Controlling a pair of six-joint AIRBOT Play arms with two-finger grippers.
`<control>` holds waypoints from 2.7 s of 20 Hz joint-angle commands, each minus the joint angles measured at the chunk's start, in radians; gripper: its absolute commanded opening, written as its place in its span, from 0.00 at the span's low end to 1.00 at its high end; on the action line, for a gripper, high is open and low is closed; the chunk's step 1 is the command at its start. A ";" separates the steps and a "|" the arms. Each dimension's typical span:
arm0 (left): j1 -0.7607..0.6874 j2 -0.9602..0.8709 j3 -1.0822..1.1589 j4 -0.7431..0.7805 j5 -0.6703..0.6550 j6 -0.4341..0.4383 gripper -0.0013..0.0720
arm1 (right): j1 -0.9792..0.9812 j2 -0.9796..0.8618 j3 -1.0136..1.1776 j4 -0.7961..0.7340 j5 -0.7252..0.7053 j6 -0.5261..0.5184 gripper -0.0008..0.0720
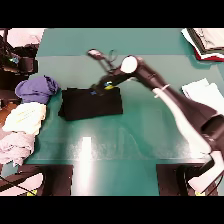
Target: Fold the shirts.
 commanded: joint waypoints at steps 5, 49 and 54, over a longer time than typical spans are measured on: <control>0.002 0.001 0.000 -0.053 0.034 0.006 0.05 | -0.320 0.103 -0.371 0.111 0.018 0.118 0.99; -0.195 -0.012 -0.006 -0.187 0.121 -0.005 0.05 | -1.283 0.413 -0.216 0.191 0.127 0.063 0.04; -0.195 -0.018 -0.010 -0.184 0.121 -0.002 0.05 | -1.282 0.447 -0.143 0.090 0.201 0.142 0.04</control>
